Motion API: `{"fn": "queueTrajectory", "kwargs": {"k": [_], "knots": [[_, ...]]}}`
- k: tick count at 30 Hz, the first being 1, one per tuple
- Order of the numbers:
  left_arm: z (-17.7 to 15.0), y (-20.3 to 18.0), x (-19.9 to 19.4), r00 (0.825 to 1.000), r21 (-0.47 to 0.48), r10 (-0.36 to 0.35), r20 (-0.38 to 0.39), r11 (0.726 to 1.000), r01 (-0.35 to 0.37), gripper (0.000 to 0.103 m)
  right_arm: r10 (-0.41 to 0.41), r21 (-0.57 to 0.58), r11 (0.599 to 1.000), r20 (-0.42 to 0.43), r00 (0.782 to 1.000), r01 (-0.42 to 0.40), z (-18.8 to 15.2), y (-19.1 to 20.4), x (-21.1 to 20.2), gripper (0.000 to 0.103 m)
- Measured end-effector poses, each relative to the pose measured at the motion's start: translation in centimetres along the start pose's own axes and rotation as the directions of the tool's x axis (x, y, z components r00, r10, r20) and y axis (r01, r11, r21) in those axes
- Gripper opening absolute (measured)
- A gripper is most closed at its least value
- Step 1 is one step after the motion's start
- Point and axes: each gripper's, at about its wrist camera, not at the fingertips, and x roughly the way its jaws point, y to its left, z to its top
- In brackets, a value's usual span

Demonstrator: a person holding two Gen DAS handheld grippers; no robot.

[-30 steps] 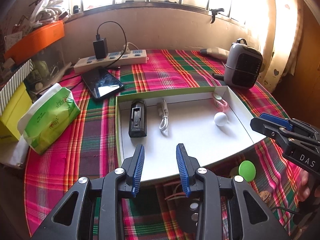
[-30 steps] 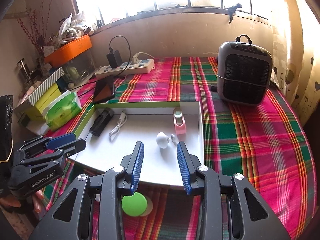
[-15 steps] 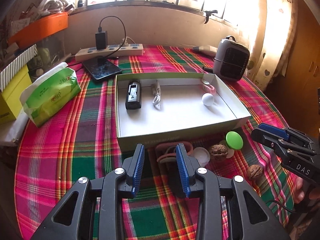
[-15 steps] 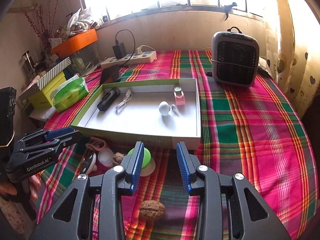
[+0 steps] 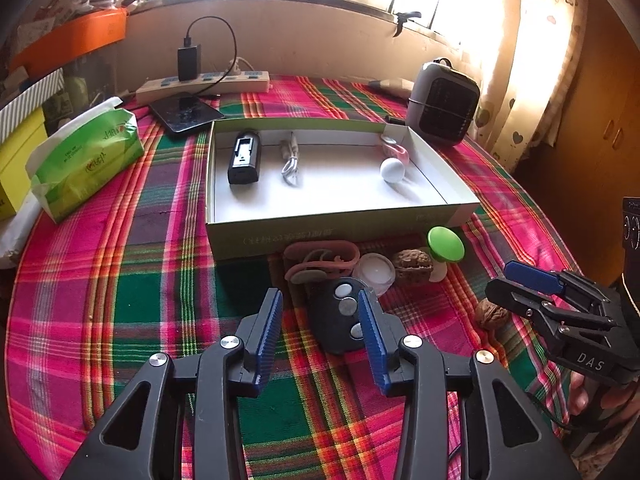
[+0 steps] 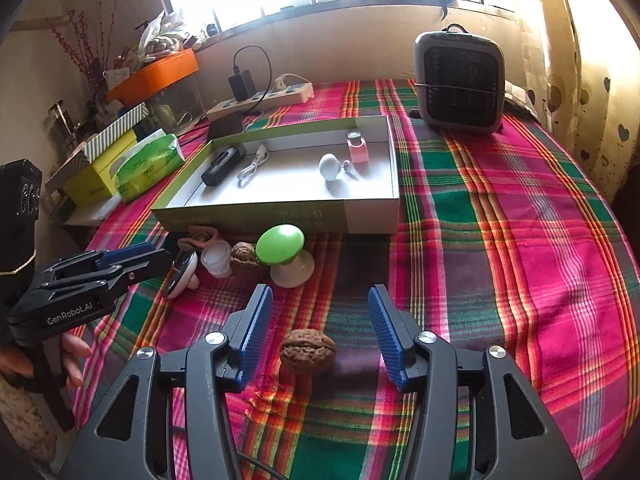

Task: Organize objects
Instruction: 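Withdraw both tools from the box toward the remaining items, then move the left tool to the black key fob while the right tool approaches the walnut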

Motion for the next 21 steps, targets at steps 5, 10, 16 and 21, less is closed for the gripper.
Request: {"fn": "queueTrajectory", "kwargs": {"k": [5,10,16,21], "knots": [[-0.2,-0.3,0.1,1.0,0.0,-0.019,-0.009,1.0,0.019,0.039,0.007,-0.009,1.0,-0.016,1.0,-0.007,-0.9,0.1,0.2,0.051],[-0.2,-0.5,0.5,0.999,0.005,-0.032,-0.019,0.999,0.032,0.039,0.005,-0.02,1.0,-0.028,1.0,-0.006,-1.4,0.3,0.4,0.051],[-0.2,-0.8,0.9,0.999,0.017,-0.031,-0.03,0.999,0.031,0.04,-0.014,-0.042,0.999,-0.047,0.999,0.012,-1.6,0.7,0.8,0.051],[-0.3,-1.1,1.3,0.999,0.022,-0.024,-0.038,0.999,0.025,0.04,-0.021,-0.05,0.999,-0.05,0.999,0.019,-1.8,0.7,1.0,0.051]]}}
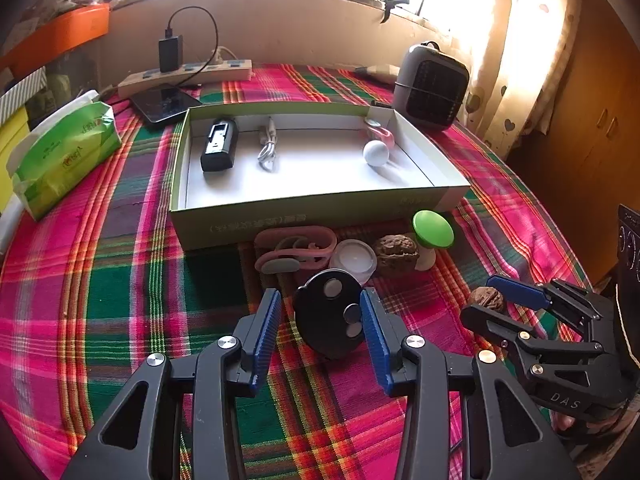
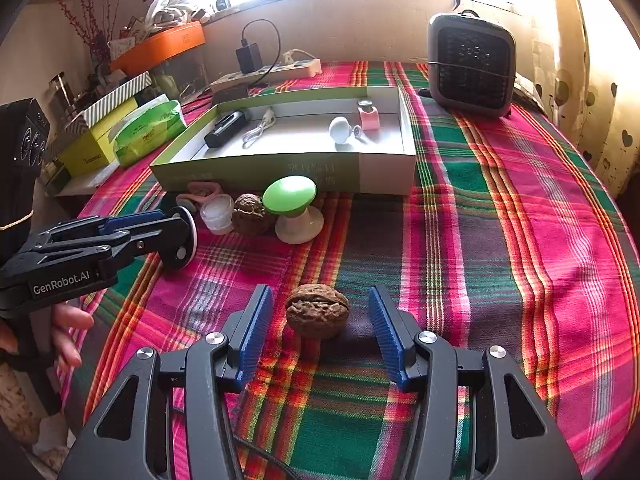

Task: Organize objects
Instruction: 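Move the left tool to the black key fob while the right tool approaches the walnut, then close the left tool on the black key fob while the right tool grips the walnut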

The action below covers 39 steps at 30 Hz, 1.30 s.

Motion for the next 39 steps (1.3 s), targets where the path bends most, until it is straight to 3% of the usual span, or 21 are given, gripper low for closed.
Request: {"fn": "queueTrajectory", "kwargs": {"k": [21,24,26,39], "knots": [[0.4,-0.5,1.0,0.999,0.005,0.018,-0.031,1.0,-0.018,0.04,-0.025,-0.031,0.999,-0.005,1.0,0.025,-0.1,0.4,0.1,0.051],[0.3,-0.4,1.0,0.999,-0.004,0.021,-0.026,1.0,-0.022,0.036,-0.028,-0.033,0.999,-0.005,1.0,0.027,0.0,0.4,0.2,0.051],[0.3,-0.3,1.0,0.999,-0.005,0.039,-0.024,0.999,-0.039,0.027,-0.027,-0.032,0.999,-0.005,1.0,0.027,0.0,0.4,0.2,0.051],[0.2,0.1,0.9,0.999,-0.017,0.026,-0.021,1.0,-0.027,0.027,-0.03,-0.027,0.999,-0.001,1.0,0.03,-0.1,0.4,0.1,0.048]]}}
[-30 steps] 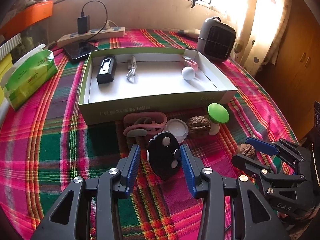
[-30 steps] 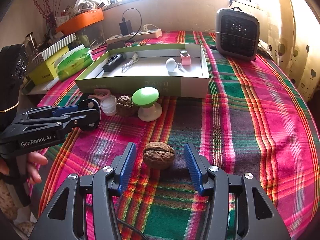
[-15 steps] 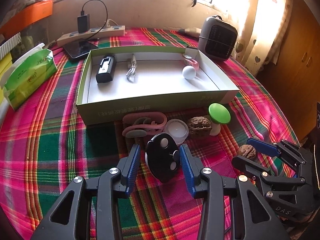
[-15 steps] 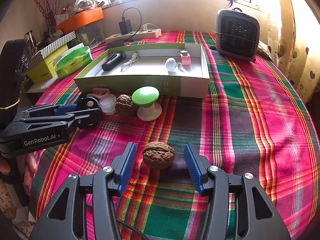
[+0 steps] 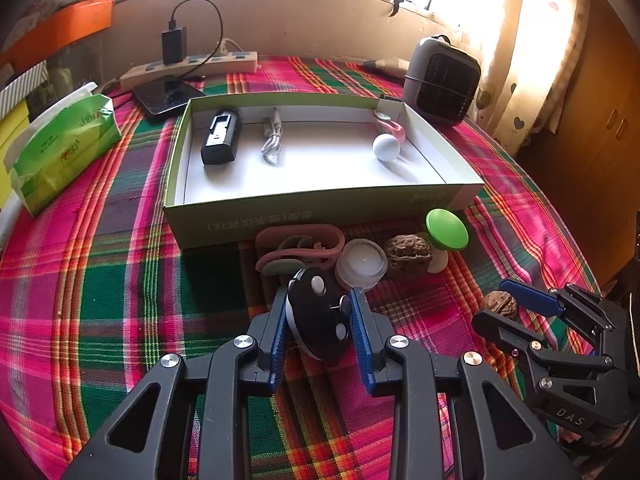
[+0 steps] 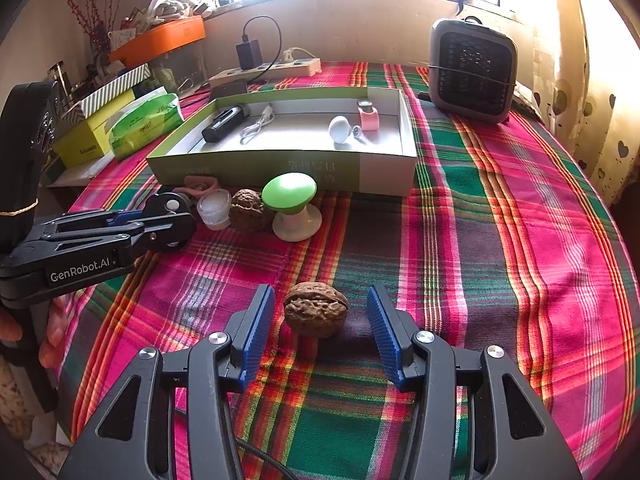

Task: Organize objects
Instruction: 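Close the left tool on the black key fob while the right tool grips the walnut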

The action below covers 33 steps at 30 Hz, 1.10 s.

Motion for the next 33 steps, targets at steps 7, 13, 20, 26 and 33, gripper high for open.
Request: {"fn": "queueTrajectory", "kwargs": {"k": [7,13,20,26,33], "knots": [[-0.01,0.05,0.01,1.0,0.001,-0.001,0.002,1.0,0.001,0.027,-0.001,0.009,1.0,0.003,1.0,0.001,-0.03,-0.12,-0.07,0.039],[-0.05,0.02,0.04,1.0,0.001,-0.001,0.003,1.0,0.001,0.027,-0.002,0.011,1.0,0.004,1.0,0.002,-0.03,-0.18,-0.07,0.033],[-0.08,-0.07,0.01,1.0,0.004,-0.003,0.004,1.0,0.003,0.027,-0.001,0.01,1.0,0.004,1.0,0.001,-0.04,-0.22,-0.06,0.033],[-0.1,-0.08,-0.03,1.0,0.007,-0.002,0.003,1.0,0.002,0.027,-0.002,0.01,1.0,0.004,1.0,0.002,-0.02,-0.22,-0.05,0.033],[-0.1,-0.1,-0.1,1.0,0.005,-0.001,0.004,1.0,0.001,0.027,0.004,0.011,1.0,0.002,1.0,-0.004,0.0,-0.24,0.0,0.033]]}}
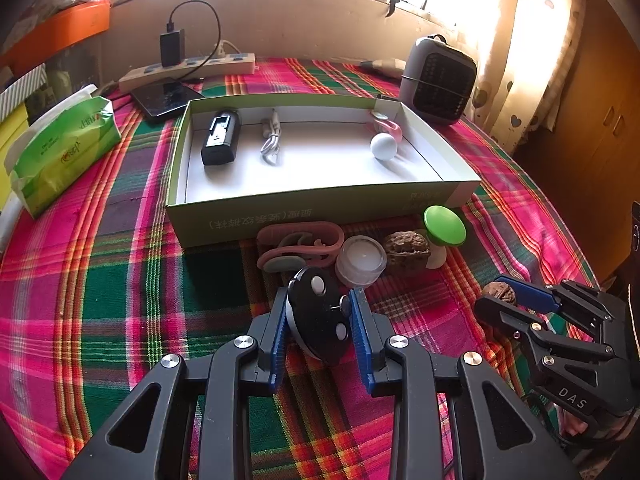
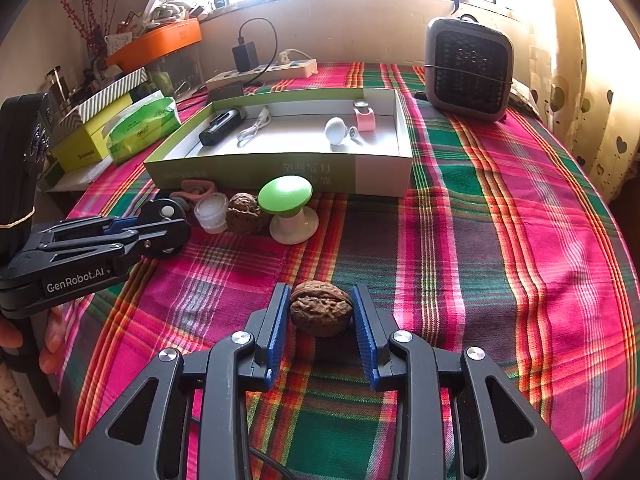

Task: Organize objects
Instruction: 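Carry the black key fob with the left tool while the right tool carries the walnut toward the box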

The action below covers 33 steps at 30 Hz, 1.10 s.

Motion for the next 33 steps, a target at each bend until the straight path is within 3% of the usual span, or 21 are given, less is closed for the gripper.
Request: {"fn": "queueTrajectory", "kwargs": {"k": [24,33], "knots": [[0.9,-0.4,-1.5,0.999,0.033,-0.02,0.026,0.999,0.019,0.027,0.024,-0.013,1.0,0.018,1.0,-0.024,0.9,0.5,-0.5,0.033],[2.3,-0.7,-2.2,0.998,0.047,-0.025,0.05,0.999,0.023,0.027,0.028,-0.02,0.999,0.062,0.998,-0.027,2.8,0.2,-1.5,0.033]]}}
